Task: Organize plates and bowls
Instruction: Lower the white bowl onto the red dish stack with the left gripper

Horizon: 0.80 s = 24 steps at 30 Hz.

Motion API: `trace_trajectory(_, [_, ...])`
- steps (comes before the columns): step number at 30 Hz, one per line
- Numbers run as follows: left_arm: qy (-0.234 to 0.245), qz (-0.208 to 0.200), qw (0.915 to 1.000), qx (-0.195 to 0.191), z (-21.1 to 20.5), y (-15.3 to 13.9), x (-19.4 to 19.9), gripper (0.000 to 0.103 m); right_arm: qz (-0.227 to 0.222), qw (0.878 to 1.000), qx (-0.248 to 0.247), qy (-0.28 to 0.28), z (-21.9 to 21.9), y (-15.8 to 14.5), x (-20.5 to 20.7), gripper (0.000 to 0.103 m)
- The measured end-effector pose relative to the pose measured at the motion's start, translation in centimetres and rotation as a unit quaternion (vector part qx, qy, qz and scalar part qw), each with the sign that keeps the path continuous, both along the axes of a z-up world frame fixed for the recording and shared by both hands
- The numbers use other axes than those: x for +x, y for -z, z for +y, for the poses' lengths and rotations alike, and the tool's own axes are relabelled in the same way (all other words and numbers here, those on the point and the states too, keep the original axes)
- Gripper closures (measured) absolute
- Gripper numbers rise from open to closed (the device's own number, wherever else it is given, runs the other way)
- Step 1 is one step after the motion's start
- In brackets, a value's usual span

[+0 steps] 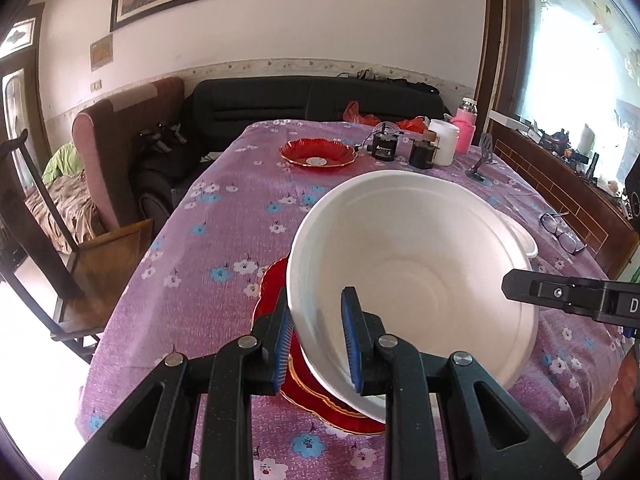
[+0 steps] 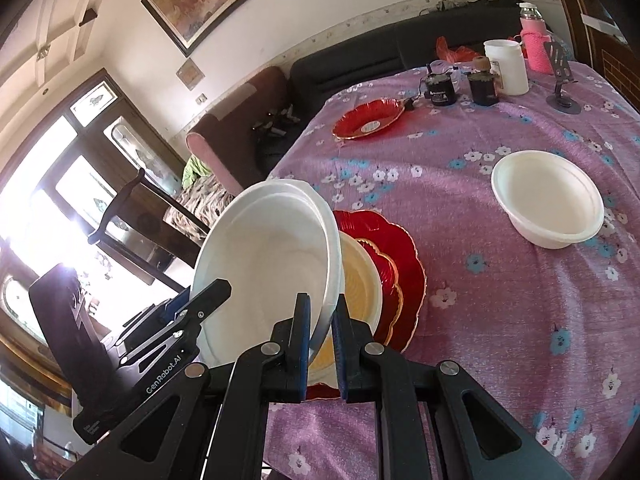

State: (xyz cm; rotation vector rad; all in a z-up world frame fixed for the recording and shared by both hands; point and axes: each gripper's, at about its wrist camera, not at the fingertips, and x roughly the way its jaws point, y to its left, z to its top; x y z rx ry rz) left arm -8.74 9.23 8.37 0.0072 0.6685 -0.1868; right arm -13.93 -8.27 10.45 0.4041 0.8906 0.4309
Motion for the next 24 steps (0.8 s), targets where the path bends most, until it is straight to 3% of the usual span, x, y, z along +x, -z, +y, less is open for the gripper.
trace_trajectory(24, [0.001, 0.019, 0.9998, -0.009, 0.0, 1.7, 0.8, 0.081, 0.022, 1.0, -0.013, 0.014, 0.2, 2.2, 1.0, 0.091])
